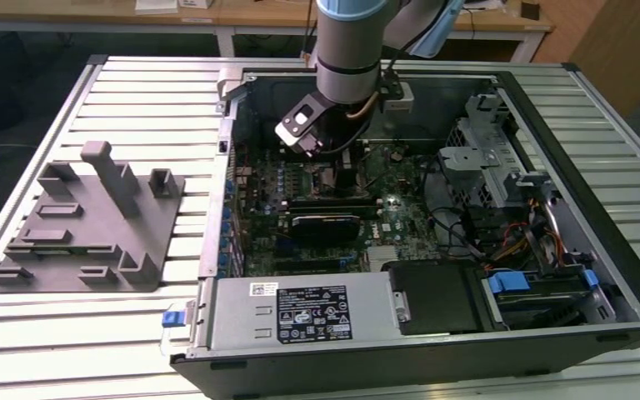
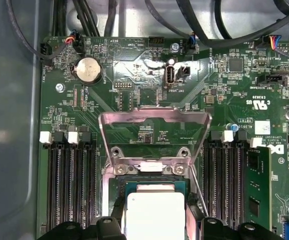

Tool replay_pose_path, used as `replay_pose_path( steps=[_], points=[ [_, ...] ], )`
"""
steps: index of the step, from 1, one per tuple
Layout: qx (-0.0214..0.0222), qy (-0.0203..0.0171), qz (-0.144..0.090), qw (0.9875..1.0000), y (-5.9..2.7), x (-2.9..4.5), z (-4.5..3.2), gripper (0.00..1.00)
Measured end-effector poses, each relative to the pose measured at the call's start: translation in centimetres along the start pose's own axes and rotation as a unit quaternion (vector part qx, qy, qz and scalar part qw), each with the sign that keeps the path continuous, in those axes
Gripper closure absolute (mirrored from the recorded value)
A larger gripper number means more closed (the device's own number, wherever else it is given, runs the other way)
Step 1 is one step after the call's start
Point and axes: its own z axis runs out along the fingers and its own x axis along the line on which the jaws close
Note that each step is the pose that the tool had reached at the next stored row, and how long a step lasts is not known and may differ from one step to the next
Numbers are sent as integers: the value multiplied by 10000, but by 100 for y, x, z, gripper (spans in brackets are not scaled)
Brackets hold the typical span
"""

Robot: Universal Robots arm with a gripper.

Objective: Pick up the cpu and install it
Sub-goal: 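Place the cpu into insertion slot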

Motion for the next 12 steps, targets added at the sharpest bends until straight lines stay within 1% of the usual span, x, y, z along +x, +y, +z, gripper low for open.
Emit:
replay_pose_path(
  steps=[6,12],
  points=[
    [-1,10,-33,10000,-1,8,14,45],
    [-1,10,-34,10000,-1,8,16,45]
  ],
)
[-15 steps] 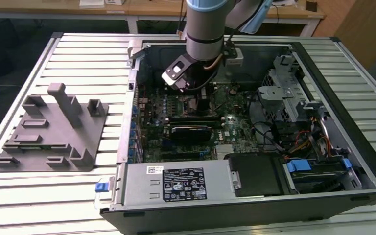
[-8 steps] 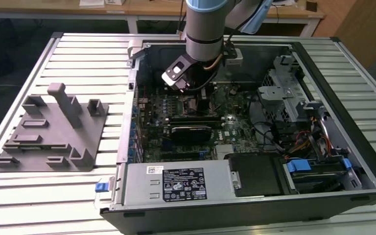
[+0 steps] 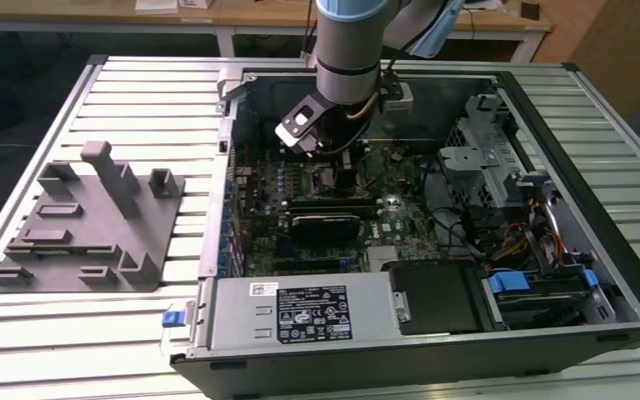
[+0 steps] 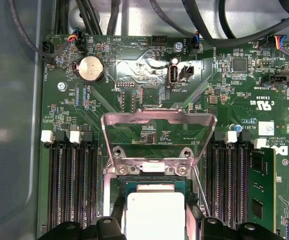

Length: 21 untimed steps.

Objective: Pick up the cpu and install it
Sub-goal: 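Place the cpu into insertion slot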

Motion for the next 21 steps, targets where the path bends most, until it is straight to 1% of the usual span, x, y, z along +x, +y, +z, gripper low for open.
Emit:
replay_pose_path(
  steps=[4,5,9,11,14,15,17,21],
  points=[
    [0,0,0,10000,0,0,1,44],
    [0,0,0,10000,0,0,1,38],
    [0,3,0,10000,0,1,2,38],
    [-1,23,1,10000,-1,4,2,38],
    [0,79,3,10000,-2,8,1,38],
    [-1,92,3,10000,-2,8,1,38],
    [-1,102,4,9999,-2,9,1,38],
    [0,102,4,9999,-2,7,-20,38]
  ],
)
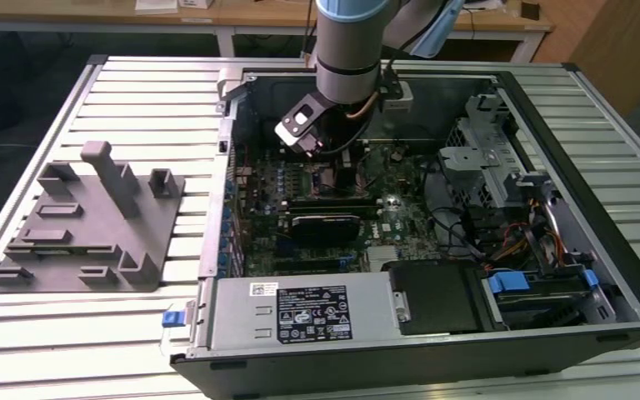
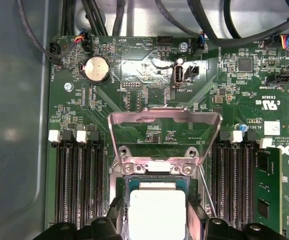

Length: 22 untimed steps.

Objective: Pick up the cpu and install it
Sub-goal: 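Place the cpu into insertion slot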

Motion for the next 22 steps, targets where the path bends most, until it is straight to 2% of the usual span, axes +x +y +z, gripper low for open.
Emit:
replay_pose_path(
  steps=[22],
  points=[
    [-11,-8,-1,10000,2,0,-56,38]
  ],
)
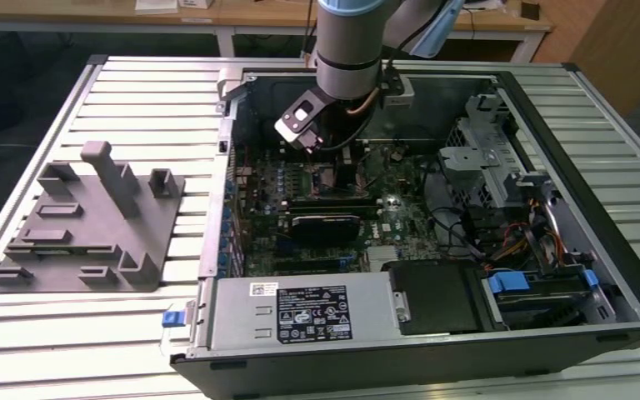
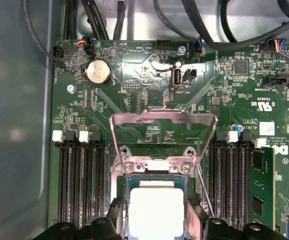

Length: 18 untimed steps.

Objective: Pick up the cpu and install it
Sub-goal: 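Place the cpu into insertion slot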

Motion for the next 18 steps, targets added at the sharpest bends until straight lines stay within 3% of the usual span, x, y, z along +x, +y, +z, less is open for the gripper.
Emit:
replay_pose_path(
  steps=[5,8,12,15,18],
  points=[
    [-12,-8,0,10000,0,0,0,40],
    [-20,-13,0,10000,0,0,0,58],
    [-29,-19,-1,10000,0,0,0,70],
    [-37,-24,0,10000,0,0,0,87],
    [-45,-28,-1,10000,0,0,0,89]
  ],
)
